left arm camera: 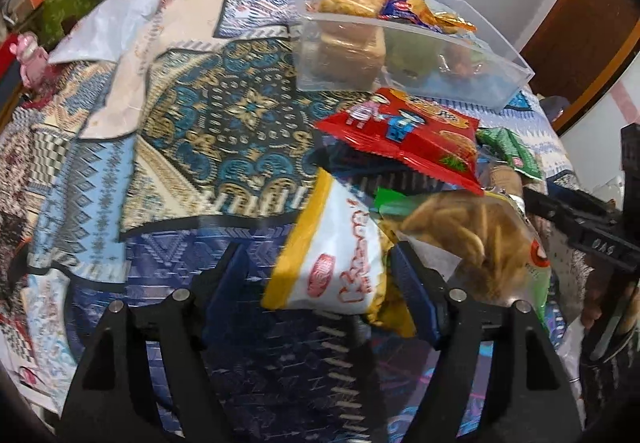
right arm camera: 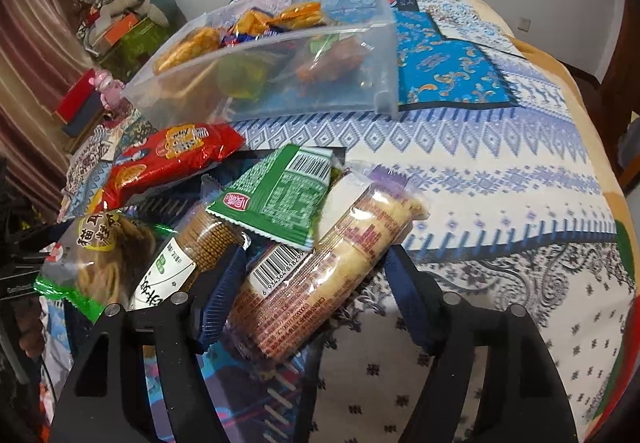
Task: Organize snacks
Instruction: 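Grasp the white snack bag with the left tool while the right tool grasps the cracker roll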
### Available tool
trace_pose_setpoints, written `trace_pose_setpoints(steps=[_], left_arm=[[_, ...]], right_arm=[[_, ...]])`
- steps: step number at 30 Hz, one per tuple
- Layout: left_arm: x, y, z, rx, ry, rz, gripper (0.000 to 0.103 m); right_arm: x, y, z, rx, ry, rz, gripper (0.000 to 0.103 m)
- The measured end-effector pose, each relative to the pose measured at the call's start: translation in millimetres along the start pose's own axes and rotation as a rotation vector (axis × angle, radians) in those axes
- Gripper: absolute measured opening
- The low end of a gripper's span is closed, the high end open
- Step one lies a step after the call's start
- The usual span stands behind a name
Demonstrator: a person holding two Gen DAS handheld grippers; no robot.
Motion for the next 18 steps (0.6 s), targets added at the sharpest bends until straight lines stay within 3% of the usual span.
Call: trace_pose_setpoints(steps=[7,9,13,15,18], left_arm=[[-9,5,8,-0.012,0.011,0.004,0.072],[-6,6,10,-0.011,0.038,0.011,0.056],[3,9,10,-0.033,0.011,0.043,0.043],[9,11,9,-0.041,-0.005,0.056,0.032],[19,11,4,-0.040,-0.039,0.074,0.027]], right_arm=[[2,1,4,0.022,0.011,0.011,0.067],[4,3,7,0.029,0.014,0.012,0.062],[11,9,17,0.019,0.016,0.016,0.049],[15,12,25,0.008,0.016,0.020,0.047],[21,17,32,-0.002,0.032,0.030,0.047]])
Point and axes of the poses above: each gripper's, at about its wrist camera, not at the fingertips, and x roughly against the way its jaws point, z to its right, y to its underside, the point moved 9 cm from there along -x, roughly the way its jaws point, and after that the axes turned 7 degrees about -z, right-handed, at the moved point
